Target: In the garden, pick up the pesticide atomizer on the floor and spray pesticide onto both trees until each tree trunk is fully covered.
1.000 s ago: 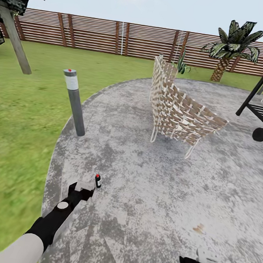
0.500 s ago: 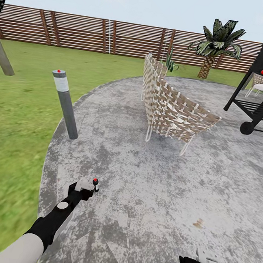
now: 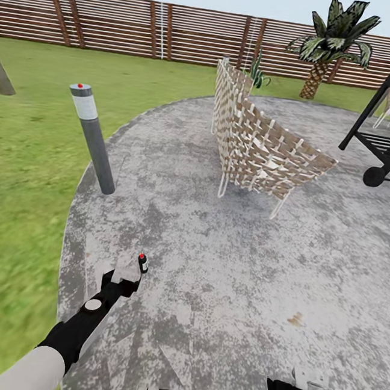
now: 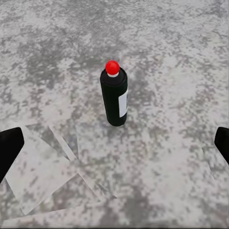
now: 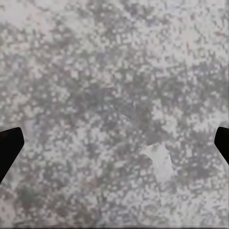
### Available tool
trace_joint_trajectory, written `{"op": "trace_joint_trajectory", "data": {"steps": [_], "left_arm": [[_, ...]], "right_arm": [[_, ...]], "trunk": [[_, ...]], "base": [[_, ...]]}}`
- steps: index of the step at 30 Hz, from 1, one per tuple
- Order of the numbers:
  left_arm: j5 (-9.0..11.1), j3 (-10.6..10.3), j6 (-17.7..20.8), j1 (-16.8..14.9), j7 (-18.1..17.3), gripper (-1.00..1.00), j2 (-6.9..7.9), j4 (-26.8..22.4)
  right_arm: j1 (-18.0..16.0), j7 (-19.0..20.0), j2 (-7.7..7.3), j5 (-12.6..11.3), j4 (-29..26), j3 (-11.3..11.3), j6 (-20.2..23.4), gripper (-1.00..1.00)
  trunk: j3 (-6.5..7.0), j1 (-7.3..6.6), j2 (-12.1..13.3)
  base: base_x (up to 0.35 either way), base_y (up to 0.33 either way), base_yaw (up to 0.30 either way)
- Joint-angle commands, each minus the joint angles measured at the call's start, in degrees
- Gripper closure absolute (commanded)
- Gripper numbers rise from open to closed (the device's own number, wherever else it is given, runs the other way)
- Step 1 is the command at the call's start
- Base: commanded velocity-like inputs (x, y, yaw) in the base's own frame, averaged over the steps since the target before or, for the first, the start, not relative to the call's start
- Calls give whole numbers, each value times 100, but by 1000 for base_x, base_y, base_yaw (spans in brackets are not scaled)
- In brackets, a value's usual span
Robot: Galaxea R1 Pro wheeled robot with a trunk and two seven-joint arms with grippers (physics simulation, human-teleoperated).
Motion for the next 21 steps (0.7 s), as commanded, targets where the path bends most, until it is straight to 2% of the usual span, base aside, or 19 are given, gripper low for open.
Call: {"op": "trace_joint_trajectory", "data": {"steps": [1,12,21], "left_arm": [[-1,0,-26,0,0,-100,0,-1],[-8,0,-403,0,0,-100,0,-26],[-8,0,-451,0,0,-100,-9,-28]], "right_arm": [[-2,0,-2,0,-4,0,-1,-100],[1,0,-5,0,-480,-1,1,-100],[4,0,15,0,-555,11,-1,-100]], "trunk": [[-32,2,-2],[-375,31,-17],[-655,54,-29]], "base": [[0,0,0],[0,0,0],[0,0,0]]}}
